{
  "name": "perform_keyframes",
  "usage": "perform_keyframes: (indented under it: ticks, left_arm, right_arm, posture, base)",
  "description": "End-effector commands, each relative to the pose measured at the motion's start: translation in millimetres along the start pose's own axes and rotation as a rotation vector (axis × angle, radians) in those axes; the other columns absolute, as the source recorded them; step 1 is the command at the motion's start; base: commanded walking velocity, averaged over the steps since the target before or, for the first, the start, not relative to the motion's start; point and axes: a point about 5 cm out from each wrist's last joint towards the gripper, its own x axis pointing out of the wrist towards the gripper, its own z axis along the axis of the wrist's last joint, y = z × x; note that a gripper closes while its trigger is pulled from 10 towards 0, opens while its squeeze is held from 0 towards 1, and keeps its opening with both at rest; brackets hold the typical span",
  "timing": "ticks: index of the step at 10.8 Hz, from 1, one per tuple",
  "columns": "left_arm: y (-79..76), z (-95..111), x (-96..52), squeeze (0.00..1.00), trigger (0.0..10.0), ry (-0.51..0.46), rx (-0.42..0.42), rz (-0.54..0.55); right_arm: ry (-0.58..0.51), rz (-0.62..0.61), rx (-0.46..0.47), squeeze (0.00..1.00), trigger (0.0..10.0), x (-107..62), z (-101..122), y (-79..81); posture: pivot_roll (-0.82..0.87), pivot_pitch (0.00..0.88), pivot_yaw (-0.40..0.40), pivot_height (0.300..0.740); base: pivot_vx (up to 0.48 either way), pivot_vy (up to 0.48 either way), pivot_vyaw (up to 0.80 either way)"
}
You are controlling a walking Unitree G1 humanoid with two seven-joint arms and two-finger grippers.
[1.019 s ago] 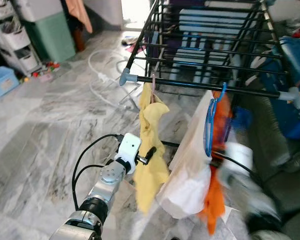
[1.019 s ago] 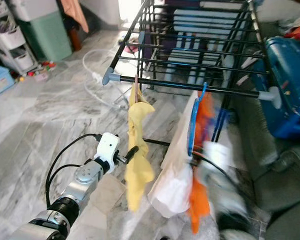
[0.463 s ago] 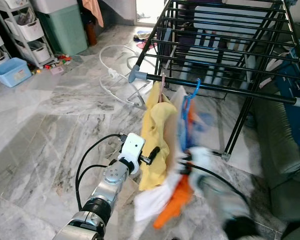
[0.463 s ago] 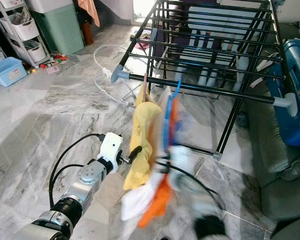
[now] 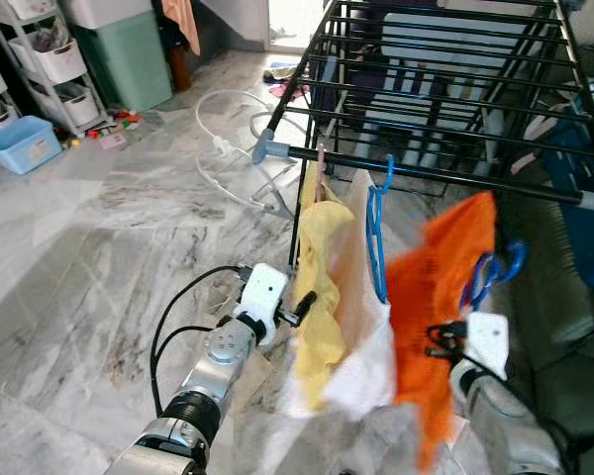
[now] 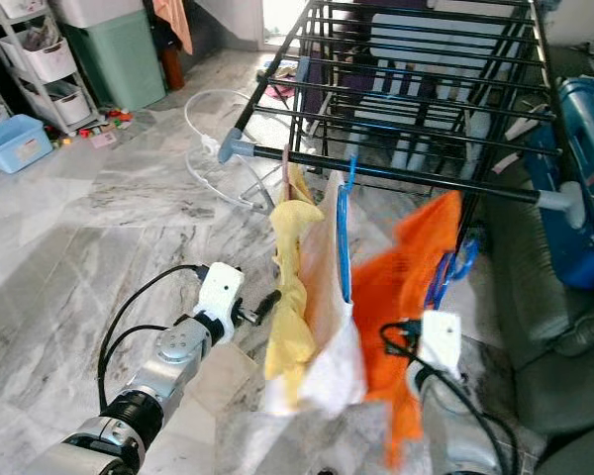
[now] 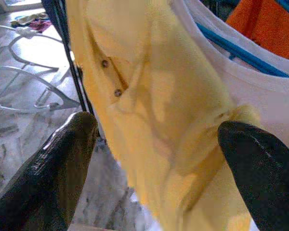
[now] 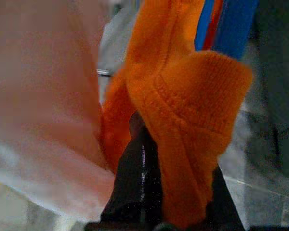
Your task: Hang hanger
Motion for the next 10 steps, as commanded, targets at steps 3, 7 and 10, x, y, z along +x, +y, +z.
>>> perform_keyframes:
  ticks: [3, 7, 10]
  left_arm:
    - [3.4, -0.8, -1.3, 0.0, 10.0, 0.013, 0.016, -0.028]
    - [5.6, -8.6, -10.6, 0.0, 10.0, 0.011, -0.006, -0.026]
    - [12.7, -16.9, -23.8, 0.0, 10.0, 0.025, 0.0, -0.015]
  right_arm:
    - [-0.103, -0.028, 0.005, 0.0, 10.0, 2.7, 46.2, -20.6]
    - [-0.078, 0.013, -0.065, 0.0, 10.0, 11.0, 72.7, -39.0]
    - [-0.039, 0.07, -0.115, 0.0, 10.0, 27.7, 96.7, -42.1]
  posture:
    - [0.01, 0.073, 0.023, 0.74]
    - [0.05, 0.124, -0.005, 0.74]
    - [0.09, 0.175, -0.02, 0.74]
  base:
    - [0.0, 0.0, 0.0]
    - [0.0, 0.0, 0.0]
    - [0.0, 0.0, 0.0]
